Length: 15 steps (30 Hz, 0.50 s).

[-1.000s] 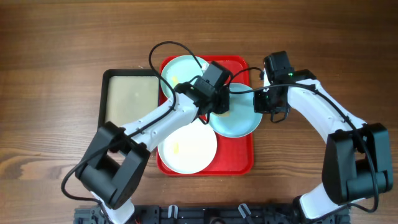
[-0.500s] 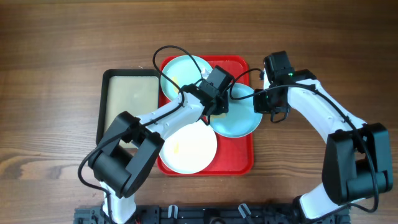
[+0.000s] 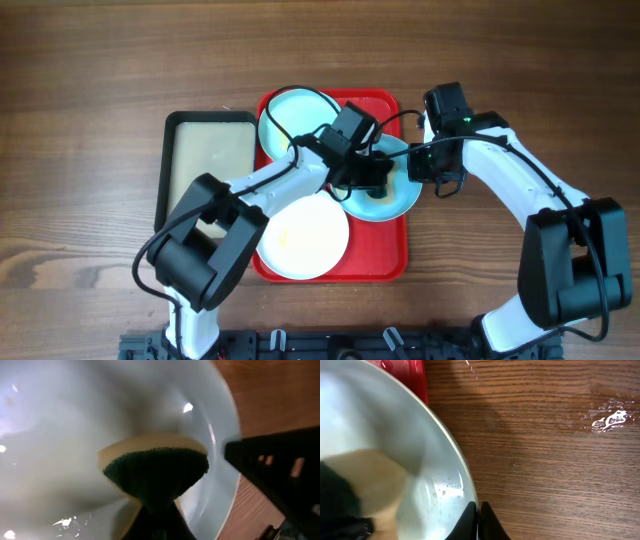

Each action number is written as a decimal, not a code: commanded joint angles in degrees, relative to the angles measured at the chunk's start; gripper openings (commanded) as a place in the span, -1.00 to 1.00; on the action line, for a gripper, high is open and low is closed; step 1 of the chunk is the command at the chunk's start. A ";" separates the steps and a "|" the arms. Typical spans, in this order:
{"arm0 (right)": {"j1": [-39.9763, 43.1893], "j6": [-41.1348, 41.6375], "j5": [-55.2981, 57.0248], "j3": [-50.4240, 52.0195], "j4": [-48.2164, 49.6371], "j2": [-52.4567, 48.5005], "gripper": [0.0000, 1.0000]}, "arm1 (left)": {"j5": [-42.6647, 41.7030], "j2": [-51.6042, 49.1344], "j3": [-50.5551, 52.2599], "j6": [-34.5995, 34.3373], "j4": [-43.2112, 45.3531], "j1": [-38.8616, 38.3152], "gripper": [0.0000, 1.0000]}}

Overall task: Clean dirty plates on tray and stack at the side
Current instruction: 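Scrub the top-left plate with the sponge in the left gripper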

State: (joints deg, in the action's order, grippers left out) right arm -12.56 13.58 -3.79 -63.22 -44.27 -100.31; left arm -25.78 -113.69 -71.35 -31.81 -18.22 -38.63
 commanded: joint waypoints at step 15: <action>-0.35 -0.11 -1.11 0.35 0.04 -0.66 -0.91 | 18.36 -0.57 -2.47 2.01 -11.39 0.15 -0.92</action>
State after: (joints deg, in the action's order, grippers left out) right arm -12.56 13.58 -3.79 -63.22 -44.29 -100.31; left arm -6.22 -112.44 -73.69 -26.89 -29.28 -36.18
